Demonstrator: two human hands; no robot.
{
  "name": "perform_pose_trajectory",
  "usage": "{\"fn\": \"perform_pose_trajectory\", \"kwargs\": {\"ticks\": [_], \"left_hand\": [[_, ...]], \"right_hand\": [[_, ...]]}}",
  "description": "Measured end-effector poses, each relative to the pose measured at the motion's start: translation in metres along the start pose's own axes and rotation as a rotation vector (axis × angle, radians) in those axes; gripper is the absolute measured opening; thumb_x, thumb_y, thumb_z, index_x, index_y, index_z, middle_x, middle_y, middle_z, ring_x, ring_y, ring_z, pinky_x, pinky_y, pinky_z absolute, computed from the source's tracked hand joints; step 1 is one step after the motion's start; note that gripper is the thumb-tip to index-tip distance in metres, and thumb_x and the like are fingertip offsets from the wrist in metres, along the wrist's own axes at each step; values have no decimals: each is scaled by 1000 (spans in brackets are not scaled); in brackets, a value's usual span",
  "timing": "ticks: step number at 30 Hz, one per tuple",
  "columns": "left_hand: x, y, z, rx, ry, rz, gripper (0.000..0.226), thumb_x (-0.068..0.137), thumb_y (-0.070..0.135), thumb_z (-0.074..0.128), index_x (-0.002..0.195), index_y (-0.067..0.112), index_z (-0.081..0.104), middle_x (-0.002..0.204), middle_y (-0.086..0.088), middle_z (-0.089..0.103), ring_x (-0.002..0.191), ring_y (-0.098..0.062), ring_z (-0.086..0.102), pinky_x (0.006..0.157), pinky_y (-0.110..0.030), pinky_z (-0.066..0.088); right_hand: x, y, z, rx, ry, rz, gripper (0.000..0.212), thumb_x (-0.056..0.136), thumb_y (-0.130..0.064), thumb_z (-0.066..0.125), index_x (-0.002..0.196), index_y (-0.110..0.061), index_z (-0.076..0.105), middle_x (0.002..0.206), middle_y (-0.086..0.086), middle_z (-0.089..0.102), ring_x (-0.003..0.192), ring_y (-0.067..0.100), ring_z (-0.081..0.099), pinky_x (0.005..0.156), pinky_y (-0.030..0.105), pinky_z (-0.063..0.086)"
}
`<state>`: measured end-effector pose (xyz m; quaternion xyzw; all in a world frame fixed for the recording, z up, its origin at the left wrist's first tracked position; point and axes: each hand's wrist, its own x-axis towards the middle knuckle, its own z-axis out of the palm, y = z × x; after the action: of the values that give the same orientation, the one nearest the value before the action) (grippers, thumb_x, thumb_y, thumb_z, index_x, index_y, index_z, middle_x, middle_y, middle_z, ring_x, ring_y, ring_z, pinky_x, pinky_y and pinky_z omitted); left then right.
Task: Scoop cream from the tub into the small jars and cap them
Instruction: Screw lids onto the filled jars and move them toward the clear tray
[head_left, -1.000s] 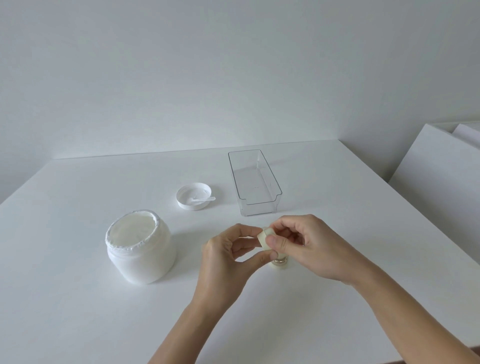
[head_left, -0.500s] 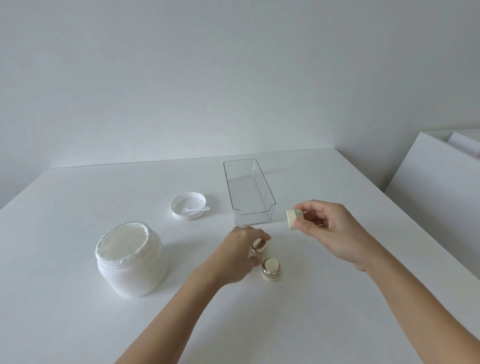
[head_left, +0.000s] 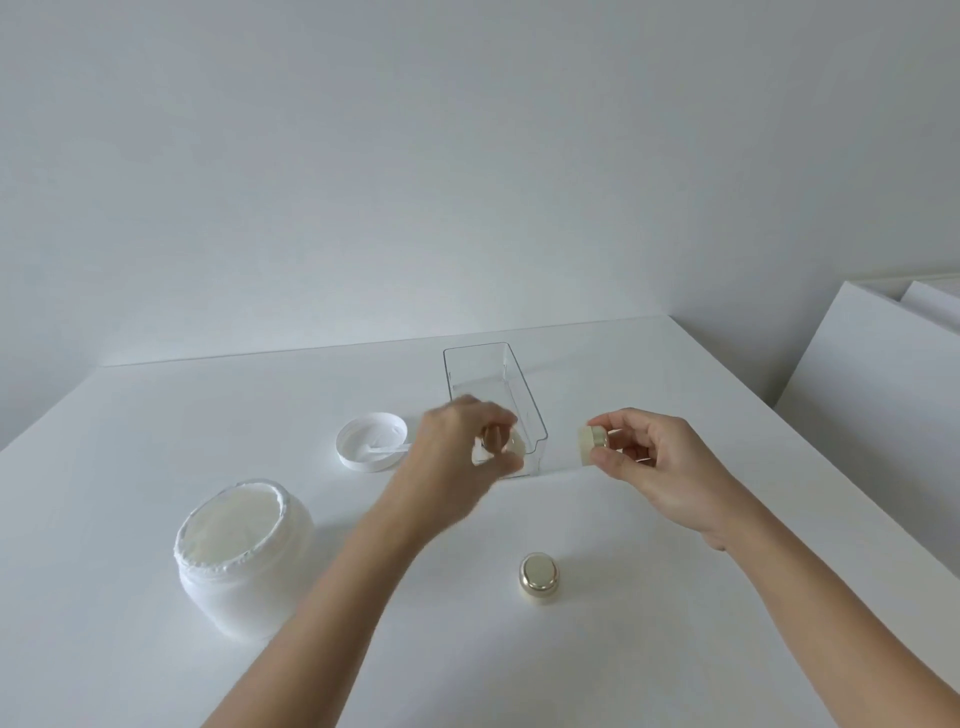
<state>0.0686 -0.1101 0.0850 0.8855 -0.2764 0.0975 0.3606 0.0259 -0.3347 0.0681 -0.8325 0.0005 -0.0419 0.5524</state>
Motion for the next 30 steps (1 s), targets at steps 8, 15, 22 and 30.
{"fn": "perform_pose_trajectory", "kwargs": {"ticks": [8,15,22,30], "left_hand": [[76,-22,14,281,-231,-214,24,70,8,78,93,3,74,87,-8,74,90,-26,66,78,-35,55],[94,-31,29,563,-479,-189,27,63,15,79,88,12,73,94,-2,74,93,-24,61,73,-34,32],[96,-34,32,660,-564,-174,25,63,12,79,87,12,73,80,2,63,89,-23,60,73,-35,27],[77,-12,7,640,-308,-105,34,83,31,71,112,16,66,108,0,70,103,-21,61,96,-36,27]], "right_hand": [[1,4,-8,9,7,1,15,87,-19,67,97,-31,68,87,-3,68,70,10,53,74,27,45],[0,9,-16,15,11,12,16,86,-20,68,98,-31,68,88,-3,68,70,10,54,71,24,44],[2,13,-16,18,4,22,16,85,-20,70,96,-31,68,88,-4,68,70,11,54,73,24,44],[23,3,-10,-71,4,-36,20,83,-25,71,102,-29,65,92,-5,69,67,10,51,72,27,46]]}}
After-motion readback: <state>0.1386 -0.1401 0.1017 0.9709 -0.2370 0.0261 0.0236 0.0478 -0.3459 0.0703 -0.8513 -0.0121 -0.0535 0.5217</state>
